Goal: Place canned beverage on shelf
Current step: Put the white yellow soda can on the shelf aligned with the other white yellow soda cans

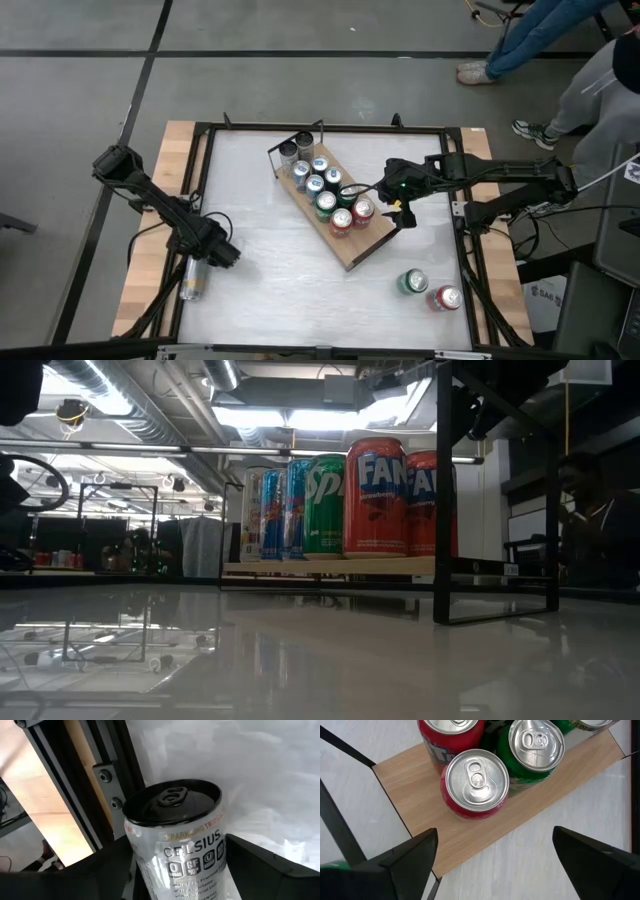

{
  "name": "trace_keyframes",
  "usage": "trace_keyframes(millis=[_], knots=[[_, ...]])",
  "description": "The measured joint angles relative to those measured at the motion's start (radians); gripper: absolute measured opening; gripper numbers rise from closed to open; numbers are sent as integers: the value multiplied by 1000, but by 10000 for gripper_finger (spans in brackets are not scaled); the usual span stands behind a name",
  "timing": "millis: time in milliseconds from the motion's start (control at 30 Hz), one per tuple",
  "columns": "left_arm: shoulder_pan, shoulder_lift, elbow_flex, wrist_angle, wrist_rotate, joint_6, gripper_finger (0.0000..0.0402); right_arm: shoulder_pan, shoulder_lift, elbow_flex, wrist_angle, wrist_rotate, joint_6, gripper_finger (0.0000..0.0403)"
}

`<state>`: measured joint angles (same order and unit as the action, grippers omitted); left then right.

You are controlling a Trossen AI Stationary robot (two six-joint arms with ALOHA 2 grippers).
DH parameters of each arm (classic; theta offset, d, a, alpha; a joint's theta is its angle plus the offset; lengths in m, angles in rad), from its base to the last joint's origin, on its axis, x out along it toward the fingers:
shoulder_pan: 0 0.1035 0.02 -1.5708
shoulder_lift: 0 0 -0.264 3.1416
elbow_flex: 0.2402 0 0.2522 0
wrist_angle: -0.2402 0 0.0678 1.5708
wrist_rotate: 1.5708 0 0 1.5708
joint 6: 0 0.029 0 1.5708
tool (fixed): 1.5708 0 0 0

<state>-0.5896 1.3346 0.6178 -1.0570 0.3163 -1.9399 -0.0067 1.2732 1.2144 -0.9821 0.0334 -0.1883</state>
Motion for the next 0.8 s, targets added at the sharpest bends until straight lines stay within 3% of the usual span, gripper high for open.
trace_keyframes(millis=[367, 500, 633, 800], knots=[[-1, -1, 2, 28, -44, 5, 226, 0, 0, 0, 0, 0, 0, 383], [-1, 0, 17, 35, -69, 7, 221, 0, 0, 0, 0, 0, 0, 383], [0, 0, 60, 71, -159, 14, 220, 0, 0, 0, 1, 0, 0, 383], [0, 2, 114, 138, -347, 16, 220, 0, 0, 0, 1, 0, 0, 383]])
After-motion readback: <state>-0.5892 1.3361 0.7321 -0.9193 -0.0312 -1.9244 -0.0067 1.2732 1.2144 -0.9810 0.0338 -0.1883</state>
